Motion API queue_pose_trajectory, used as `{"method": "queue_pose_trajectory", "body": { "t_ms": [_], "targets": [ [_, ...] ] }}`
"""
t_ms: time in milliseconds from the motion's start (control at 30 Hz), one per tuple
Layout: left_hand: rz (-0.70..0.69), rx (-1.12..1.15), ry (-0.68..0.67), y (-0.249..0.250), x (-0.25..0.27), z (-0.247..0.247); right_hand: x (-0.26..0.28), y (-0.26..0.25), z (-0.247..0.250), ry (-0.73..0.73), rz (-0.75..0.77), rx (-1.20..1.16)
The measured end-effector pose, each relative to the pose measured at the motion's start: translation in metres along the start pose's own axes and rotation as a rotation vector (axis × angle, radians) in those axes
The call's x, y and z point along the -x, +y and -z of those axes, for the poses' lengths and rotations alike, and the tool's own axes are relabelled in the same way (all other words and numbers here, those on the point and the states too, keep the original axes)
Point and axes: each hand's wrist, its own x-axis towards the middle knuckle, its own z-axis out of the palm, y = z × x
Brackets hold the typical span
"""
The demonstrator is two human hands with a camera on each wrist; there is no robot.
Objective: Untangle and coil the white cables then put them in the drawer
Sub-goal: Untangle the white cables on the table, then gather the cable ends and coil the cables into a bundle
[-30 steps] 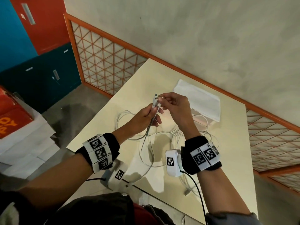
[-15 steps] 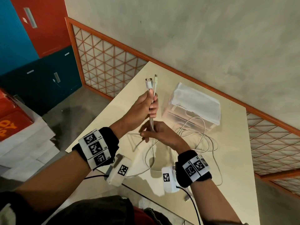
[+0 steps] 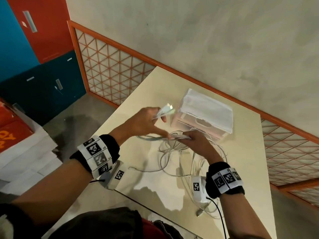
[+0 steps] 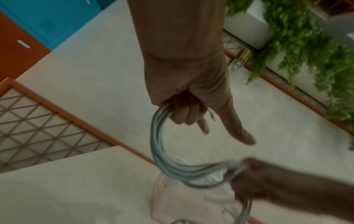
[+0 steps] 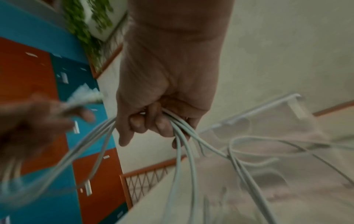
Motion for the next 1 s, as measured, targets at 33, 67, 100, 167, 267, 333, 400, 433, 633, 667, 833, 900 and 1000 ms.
{"method": "queue_pose_trajectory", "body": {
  "t_ms": [33,67,100,167,267,333,400,433,633,667,833,900,1000],
  "targets": [
    [0.008,-0.056,-0.065,-0.005,0.0,-0.006,0.0,-0.009,0.006,0.011,0.036,0.007],
    [0.025,-0.096,-0.101,-0.008,-0.001,-0.013,0.001,-0.019,0.013,0.021,0.069,0.017],
    [0.035,-0.114,-0.119,-0.007,0.0,-0.017,0.003,-0.031,0.019,0.028,0.11,0.023],
    [0.015,-0.117,-0.141,-0.002,-0.002,-0.023,0.006,-0.047,0.029,0.054,0.164,0.014],
    [-0.025,0.048,-0.072,0.007,-0.004,-0.017,0.008,-0.05,0.038,0.116,0.158,-0.082],
    [-0.053,0.13,-0.035,0.014,-0.006,-0.008,0.01,-0.045,0.038,0.14,0.097,-0.184],
    [-0.106,0.176,-0.019,0.025,-0.005,-0.004,0.012,-0.04,0.036,0.127,0.043,-0.2],
    [-0.139,0.196,-0.005,0.03,-0.003,-0.003,0.013,-0.037,0.033,0.114,0.018,-0.186],
    [-0.168,0.198,0.033,0.037,0.0,-0.008,0.016,-0.027,0.023,0.143,-0.082,-0.115],
    [-0.125,0.151,-0.011,0.034,0.001,-0.008,0.017,-0.027,0.025,0.175,-0.075,-0.117],
    [0.026,-0.126,-0.08,0.025,0.008,-0.035,0.019,-0.041,0.033,0.249,-0.037,0.007],
    [0.062,-0.073,0.001,0.028,0.007,-0.049,0.018,-0.05,0.03,0.294,-0.033,0.059],
    [0.04,0.179,-0.022,0.026,0.004,-0.052,0.017,-0.049,0.031,0.347,-0.042,0.045]
  ]
}}
